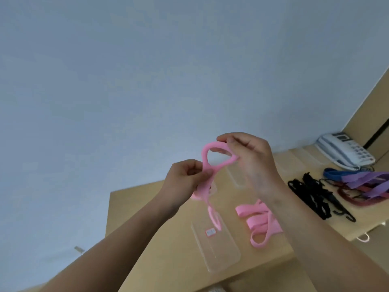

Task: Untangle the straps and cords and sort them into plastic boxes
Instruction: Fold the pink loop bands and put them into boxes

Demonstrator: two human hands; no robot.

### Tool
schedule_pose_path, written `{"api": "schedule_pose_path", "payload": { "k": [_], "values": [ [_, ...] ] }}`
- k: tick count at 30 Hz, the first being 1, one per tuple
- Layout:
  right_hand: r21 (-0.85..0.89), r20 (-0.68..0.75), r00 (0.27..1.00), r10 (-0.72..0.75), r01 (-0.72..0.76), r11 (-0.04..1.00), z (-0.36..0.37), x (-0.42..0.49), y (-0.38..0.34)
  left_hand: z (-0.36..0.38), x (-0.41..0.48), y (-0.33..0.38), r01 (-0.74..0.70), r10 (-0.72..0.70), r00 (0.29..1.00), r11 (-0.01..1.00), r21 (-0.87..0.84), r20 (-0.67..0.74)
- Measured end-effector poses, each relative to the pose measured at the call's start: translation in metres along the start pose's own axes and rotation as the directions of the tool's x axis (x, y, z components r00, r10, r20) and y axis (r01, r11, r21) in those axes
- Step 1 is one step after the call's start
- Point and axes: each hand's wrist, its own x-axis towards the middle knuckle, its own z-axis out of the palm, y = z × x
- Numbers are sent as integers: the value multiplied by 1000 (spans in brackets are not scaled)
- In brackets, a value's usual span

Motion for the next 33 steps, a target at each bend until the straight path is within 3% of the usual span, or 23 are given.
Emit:
{"api": "schedule_pose_path", "payload": {
  "k": [4,8,14,17,22,28,33],
  "values": [
    [-45,49,989,-142,144,989,1,-7,-54,0,-8,50,-144,142,989,988,-58,-32],
    [-332,2,964,-265,251,909,9,-20,-78,7,-26,83,-258,260,966,960,-112,4],
    [-572,119,897,-425,412,710,10,-22,-84,10,-44,84,-246,259,966,936,-253,21],
    [-583,209,860,-465,492,646,7,-16,-85,13,-46,86,-263,258,965,936,-234,-54],
    [-525,292,819,-493,569,634,-5,-6,-87,28,-40,93,-276,247,954,945,-174,-168],
    [-426,520,780,-350,591,685,-40,13,-86,50,-34,91,-283,258,943,954,-99,-212],
    [-446,490,804,-337,564,695,-55,27,-79,68,-27,89,-260,247,927,965,-8,-283]
  ]
}}
